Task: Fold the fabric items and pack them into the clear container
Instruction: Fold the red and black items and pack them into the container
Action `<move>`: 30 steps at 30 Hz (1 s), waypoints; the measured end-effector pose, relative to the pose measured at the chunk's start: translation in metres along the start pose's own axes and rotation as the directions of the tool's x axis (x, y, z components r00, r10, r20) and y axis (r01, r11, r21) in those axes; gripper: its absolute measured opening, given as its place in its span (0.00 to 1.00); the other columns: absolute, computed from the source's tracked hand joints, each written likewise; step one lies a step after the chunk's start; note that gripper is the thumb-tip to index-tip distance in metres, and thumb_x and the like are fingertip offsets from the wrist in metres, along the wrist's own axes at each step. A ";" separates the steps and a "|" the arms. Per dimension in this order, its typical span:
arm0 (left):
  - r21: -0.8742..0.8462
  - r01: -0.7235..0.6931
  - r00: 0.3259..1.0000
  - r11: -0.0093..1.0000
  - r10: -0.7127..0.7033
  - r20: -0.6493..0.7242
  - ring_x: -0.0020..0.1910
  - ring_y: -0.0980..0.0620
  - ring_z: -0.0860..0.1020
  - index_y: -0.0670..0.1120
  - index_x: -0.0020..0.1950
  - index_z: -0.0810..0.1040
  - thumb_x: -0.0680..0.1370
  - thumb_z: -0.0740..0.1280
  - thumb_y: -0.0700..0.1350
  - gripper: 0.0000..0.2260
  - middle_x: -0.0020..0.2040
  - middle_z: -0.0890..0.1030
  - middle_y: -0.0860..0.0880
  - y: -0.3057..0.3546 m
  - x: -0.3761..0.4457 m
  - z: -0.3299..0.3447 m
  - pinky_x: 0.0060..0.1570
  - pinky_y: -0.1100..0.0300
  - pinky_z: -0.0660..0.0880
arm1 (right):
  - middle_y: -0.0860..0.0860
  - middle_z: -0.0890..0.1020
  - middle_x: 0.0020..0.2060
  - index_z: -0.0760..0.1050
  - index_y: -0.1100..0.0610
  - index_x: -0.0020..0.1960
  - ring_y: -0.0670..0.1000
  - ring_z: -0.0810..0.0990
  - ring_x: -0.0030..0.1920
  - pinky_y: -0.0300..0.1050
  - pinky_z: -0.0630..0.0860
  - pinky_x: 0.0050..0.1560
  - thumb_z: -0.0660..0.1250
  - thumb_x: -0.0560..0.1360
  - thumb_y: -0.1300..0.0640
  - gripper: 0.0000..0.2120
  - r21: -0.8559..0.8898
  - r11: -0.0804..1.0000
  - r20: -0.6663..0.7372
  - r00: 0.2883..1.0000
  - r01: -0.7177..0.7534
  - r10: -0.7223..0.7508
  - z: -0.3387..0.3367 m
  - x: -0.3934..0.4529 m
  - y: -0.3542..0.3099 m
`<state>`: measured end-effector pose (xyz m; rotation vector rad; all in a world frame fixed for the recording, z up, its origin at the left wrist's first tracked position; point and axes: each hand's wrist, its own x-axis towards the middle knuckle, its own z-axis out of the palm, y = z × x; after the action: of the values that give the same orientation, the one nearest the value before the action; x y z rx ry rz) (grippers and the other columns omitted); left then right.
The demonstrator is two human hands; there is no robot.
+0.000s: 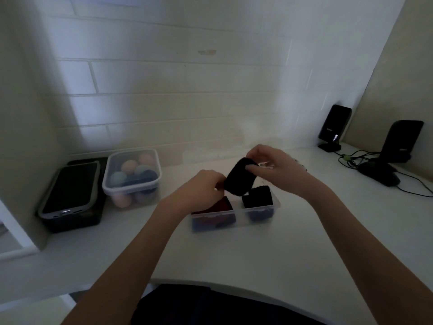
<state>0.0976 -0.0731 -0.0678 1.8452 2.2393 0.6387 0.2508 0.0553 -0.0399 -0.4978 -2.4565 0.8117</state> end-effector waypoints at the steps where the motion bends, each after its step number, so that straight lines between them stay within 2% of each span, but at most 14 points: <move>1: -0.111 0.003 0.999 0.994 -0.007 -0.039 0.54 0.47 0.78 0.40 0.55 0.79 0.72 0.61 0.34 0.14 0.53 0.82 0.43 0.001 0.000 -0.002 0.53 0.56 0.74 | 0.41 0.80 0.40 0.73 0.47 0.45 0.34 0.78 0.41 0.34 0.73 0.47 0.68 0.74 0.58 0.07 0.049 0.999 -0.023 1.000 -0.013 0.014 0.000 0.000 0.000; 2: -0.261 0.004 0.998 0.965 -0.018 -0.052 0.54 0.50 0.79 0.42 0.57 0.78 0.71 0.61 0.32 0.17 0.54 0.82 0.45 0.003 0.000 -0.004 0.54 0.59 0.74 | 0.43 0.81 0.40 0.73 0.47 0.45 0.36 0.79 0.40 0.34 0.74 0.45 0.68 0.74 0.59 0.08 0.090 0.996 -0.038 0.999 -0.027 0.030 0.000 0.000 -0.001; 4: -0.563 0.031 0.999 0.826 -0.046 -0.012 0.51 0.55 0.79 0.46 0.60 0.76 0.71 0.60 0.30 0.22 0.52 0.82 0.48 0.008 0.000 -0.007 0.52 0.63 0.74 | 0.48 0.83 0.39 0.72 0.51 0.48 0.40 0.80 0.38 0.33 0.74 0.42 0.67 0.75 0.60 0.07 0.167 0.985 -0.051 0.998 -0.037 0.046 0.004 -0.001 -0.001; 6: -0.722 0.068 0.997 0.689 -0.062 0.034 0.48 0.57 0.80 0.49 0.60 0.75 0.73 0.64 0.33 0.19 0.50 0.83 0.50 0.012 0.002 -0.008 0.47 0.67 0.74 | 0.55 0.84 0.37 0.70 0.54 0.48 0.48 0.80 0.38 0.42 0.74 0.40 0.67 0.75 0.60 0.06 0.244 0.969 -0.064 0.996 -0.038 0.056 0.007 -0.003 -0.003; 9: -0.736 0.059 0.995 0.674 -0.098 -0.010 0.41 0.59 0.82 0.52 0.54 0.78 0.73 0.71 0.45 0.10 0.45 0.84 0.52 0.015 0.005 -0.004 0.43 0.68 0.76 | 0.65 0.83 0.41 0.69 0.56 0.46 0.66 0.80 0.44 0.64 0.75 0.50 0.66 0.75 0.59 0.05 0.313 0.949 -0.065 0.995 -0.046 0.069 0.011 -0.002 -0.005; 11: -0.751 0.054 0.986 0.658 -0.153 -0.063 0.39 0.58 0.83 0.50 0.52 0.79 0.71 0.73 0.46 0.10 0.42 0.85 0.51 0.014 0.008 0.000 0.42 0.65 0.78 | 0.64 0.81 0.42 0.69 0.58 0.46 0.66 0.80 0.45 0.68 0.74 0.55 0.65 0.76 0.61 0.05 0.349 0.935 -0.056 0.995 -0.059 0.084 0.011 -0.002 -0.008; 13: -0.747 0.026 0.980 0.665 -0.164 -0.112 0.36 0.60 0.82 0.49 0.50 0.81 0.71 0.73 0.46 0.09 0.41 0.84 0.51 0.013 0.009 0.001 0.37 0.69 0.77 | 0.58 0.78 0.40 0.67 0.59 0.46 0.58 0.79 0.45 0.64 0.76 0.55 0.64 0.77 0.63 0.05 0.410 0.910 -0.057 0.993 -0.068 0.100 0.010 -0.001 -0.012; 15: -0.721 0.014 0.980 0.692 -0.151 -0.126 0.36 0.61 0.82 0.49 0.49 0.81 0.71 0.73 0.45 0.08 0.41 0.84 0.51 0.012 0.009 0.000 0.35 0.70 0.76 | 0.58 0.78 0.40 0.67 0.59 0.46 0.56 0.79 0.45 0.56 0.79 0.52 0.64 0.77 0.64 0.05 0.448 0.893 -0.061 0.994 -0.050 0.087 0.010 -0.001 -0.014; 18: -0.653 -0.001 0.986 0.757 -0.107 -0.126 0.42 0.55 0.83 0.50 0.47 0.81 0.70 0.74 0.45 0.07 0.43 0.85 0.49 0.011 0.009 0.000 0.45 0.63 0.79 | 0.55 0.81 0.40 0.70 0.59 0.49 0.55 0.80 0.43 0.49 0.80 0.49 0.68 0.74 0.62 0.07 0.371 0.929 -0.091 0.995 -0.010 0.047 0.010 -0.001 -0.014; 20: -0.641 -0.010 0.991 0.767 -0.077 -0.108 0.42 0.54 0.84 0.50 0.46 0.81 0.71 0.73 0.44 0.06 0.43 0.85 0.49 0.012 0.010 0.000 0.47 0.58 0.80 | 0.52 0.82 0.42 0.73 0.57 0.50 0.54 0.81 0.45 0.46 0.79 0.49 0.70 0.73 0.60 0.09 0.300 0.954 -0.116 0.993 0.000 0.037 0.010 -0.001 -0.015; 22: -0.736 0.031 0.996 0.676 -0.085 -0.035 0.43 0.52 0.84 0.48 0.51 0.80 0.72 0.72 0.43 0.08 0.45 0.85 0.46 0.013 0.009 0.000 0.45 0.57 0.81 | 0.53 0.82 0.42 0.75 0.57 0.51 0.53 0.83 0.43 0.46 0.80 0.45 0.69 0.73 0.61 0.08 0.312 0.950 -0.148 0.988 -0.001 0.049 0.009 0.000 -0.015; 25: -0.877 0.113 0.994 0.467 -0.059 0.097 0.50 0.45 0.83 0.43 0.63 0.74 0.74 0.69 0.43 0.17 0.53 0.83 0.41 0.010 0.008 -0.001 0.49 0.53 0.80 | 0.54 0.82 0.39 0.76 0.60 0.47 0.48 0.83 0.38 0.41 0.81 0.38 0.68 0.74 0.64 0.03 0.424 0.905 -0.175 0.978 -0.030 0.115 0.007 0.001 -0.013; 28: -0.950 0.259 0.966 0.178 -0.045 0.255 0.53 0.41 0.81 0.40 0.62 0.73 0.79 0.60 0.52 0.18 0.56 0.81 0.38 0.009 0.008 -0.003 0.49 0.54 0.81 | 0.52 0.82 0.39 0.77 0.59 0.45 0.45 0.81 0.38 0.39 0.79 0.43 0.69 0.73 0.63 0.01 0.459 0.885 -0.152 0.975 -0.073 0.160 0.008 0.002 -0.009; 30: -0.941 0.337 0.941 0.039 -0.032 0.336 0.51 0.43 0.82 0.40 0.62 0.73 0.80 0.56 0.54 0.21 0.54 0.81 0.39 0.008 0.009 -0.004 0.44 0.59 0.81 | 0.54 0.83 0.41 0.78 0.59 0.46 0.47 0.81 0.43 0.44 0.77 0.51 0.69 0.73 0.61 0.02 0.451 0.889 -0.144 0.975 -0.086 0.167 0.009 0.003 -0.008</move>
<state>0.1018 -0.0644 -0.0597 0.7192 1.0677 1.3564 0.2419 0.0461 -0.0404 -0.5340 -2.0018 1.2804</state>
